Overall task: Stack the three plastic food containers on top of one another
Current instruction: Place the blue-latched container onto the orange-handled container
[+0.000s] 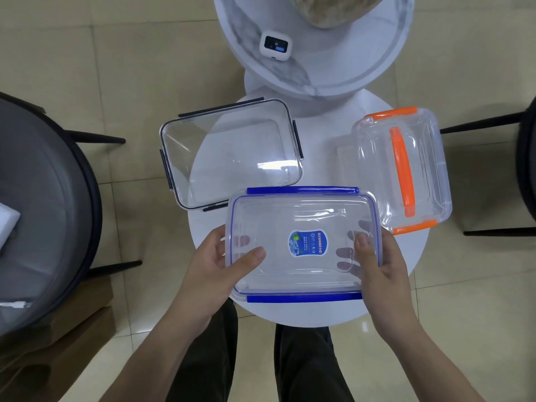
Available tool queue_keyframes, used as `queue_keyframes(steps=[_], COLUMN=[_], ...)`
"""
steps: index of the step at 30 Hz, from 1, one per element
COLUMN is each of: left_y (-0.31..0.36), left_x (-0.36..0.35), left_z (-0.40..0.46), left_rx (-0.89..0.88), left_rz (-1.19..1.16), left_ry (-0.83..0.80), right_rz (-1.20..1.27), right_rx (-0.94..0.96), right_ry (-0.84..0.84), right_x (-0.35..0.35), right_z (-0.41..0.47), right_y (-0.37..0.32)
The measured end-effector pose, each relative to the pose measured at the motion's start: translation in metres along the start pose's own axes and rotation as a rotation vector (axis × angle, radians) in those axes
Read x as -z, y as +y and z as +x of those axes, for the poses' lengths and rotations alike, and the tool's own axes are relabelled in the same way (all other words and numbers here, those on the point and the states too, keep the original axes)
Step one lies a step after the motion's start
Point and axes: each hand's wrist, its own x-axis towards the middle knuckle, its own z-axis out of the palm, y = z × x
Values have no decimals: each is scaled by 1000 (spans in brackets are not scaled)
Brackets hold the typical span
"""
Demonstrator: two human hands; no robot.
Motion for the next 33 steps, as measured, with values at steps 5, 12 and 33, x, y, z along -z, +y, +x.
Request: queue_keyframes(steps=[5,12,33], left_y=[10,37,73], left_x=[-9,-44,-182], left_z=[0,-2,7], left_rx=[-47,-130,-188], left_rz=[29,-4,-187], left_ry=[-1,-29,-108], right_rz=[32,154,523], right_rx=[0,-15,-159], right_ry=[34,118,147], right_x=[9,36,89], right_z=[0,4,3], right_y=[-7,-21,-16])
